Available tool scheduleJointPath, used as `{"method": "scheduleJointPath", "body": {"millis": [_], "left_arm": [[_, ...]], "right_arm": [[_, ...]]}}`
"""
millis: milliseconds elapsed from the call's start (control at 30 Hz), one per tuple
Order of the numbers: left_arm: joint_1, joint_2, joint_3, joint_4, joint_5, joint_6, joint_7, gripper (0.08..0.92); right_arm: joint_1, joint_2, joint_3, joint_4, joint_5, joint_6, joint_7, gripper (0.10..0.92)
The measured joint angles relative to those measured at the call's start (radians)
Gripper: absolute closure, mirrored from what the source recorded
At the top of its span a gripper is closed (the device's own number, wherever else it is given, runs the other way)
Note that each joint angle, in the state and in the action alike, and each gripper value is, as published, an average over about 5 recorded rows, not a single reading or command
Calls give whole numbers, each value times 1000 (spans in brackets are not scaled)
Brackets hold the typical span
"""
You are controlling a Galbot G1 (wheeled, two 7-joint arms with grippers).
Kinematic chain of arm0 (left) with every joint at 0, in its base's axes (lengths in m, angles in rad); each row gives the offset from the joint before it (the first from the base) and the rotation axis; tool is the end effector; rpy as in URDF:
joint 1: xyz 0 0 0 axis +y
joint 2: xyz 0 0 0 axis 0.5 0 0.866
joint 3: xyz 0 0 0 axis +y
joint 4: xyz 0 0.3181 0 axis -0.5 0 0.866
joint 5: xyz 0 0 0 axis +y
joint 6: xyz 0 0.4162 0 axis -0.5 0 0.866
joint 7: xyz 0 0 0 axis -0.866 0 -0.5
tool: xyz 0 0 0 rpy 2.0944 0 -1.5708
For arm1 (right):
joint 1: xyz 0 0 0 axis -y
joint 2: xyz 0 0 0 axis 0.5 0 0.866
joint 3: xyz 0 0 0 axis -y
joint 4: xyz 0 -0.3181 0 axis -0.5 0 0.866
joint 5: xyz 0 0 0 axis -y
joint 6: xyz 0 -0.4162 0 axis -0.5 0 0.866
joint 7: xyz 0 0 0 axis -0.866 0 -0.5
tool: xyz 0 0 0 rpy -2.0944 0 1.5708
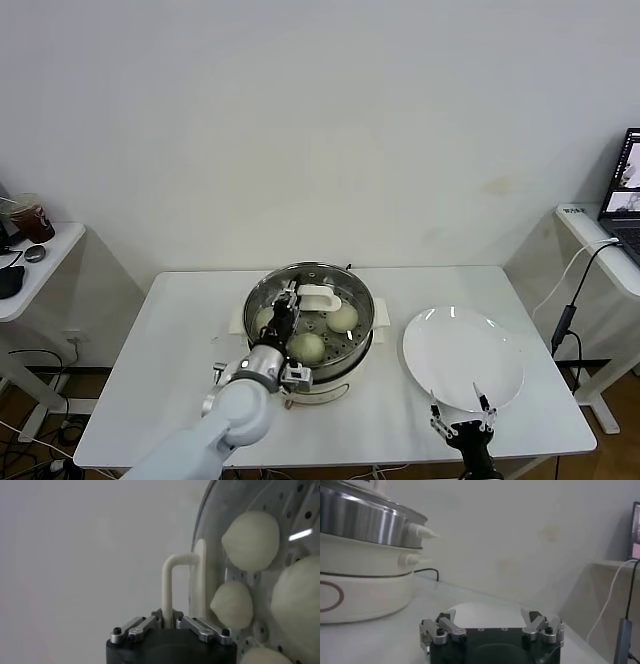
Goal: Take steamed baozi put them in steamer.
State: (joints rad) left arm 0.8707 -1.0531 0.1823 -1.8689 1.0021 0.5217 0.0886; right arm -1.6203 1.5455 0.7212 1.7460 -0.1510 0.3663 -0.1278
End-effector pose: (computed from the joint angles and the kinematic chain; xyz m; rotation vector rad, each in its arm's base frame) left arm 0.3504 -0.1273 -0.2401 0.3233 2.2085 2.0284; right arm 0.2056 -0.0867 -0.4224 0.0443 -3.0549 0.4030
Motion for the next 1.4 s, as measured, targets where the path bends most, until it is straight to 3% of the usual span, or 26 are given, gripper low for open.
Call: {"method": "scheduleJointPath", "body": {"millis": [267, 533, 800, 1000, 1400], "left_arm": [[100, 23, -71, -101, -184, -56, -64, 380], [301, 31, -201, -248, -452, -173, -146, 189], [625, -34, -422, -358, -747, -422, -224, 177], [846, -117, -537, -369, -923, -580, -272, 177], [1046, -222, -673, -263, -1117, -786, -254, 177]], "right_arm": [[-1, 5, -2, 1, -8, -2, 0, 203], [-6, 6, -13, 6, -12, -2, 0, 203], [-13, -9, -21, 29, 16, -16, -8, 203], [-39, -57, -50, 67, 85, -64, -26, 203], [-108, -133, -130, 135, 166, -123, -29, 203]]}}
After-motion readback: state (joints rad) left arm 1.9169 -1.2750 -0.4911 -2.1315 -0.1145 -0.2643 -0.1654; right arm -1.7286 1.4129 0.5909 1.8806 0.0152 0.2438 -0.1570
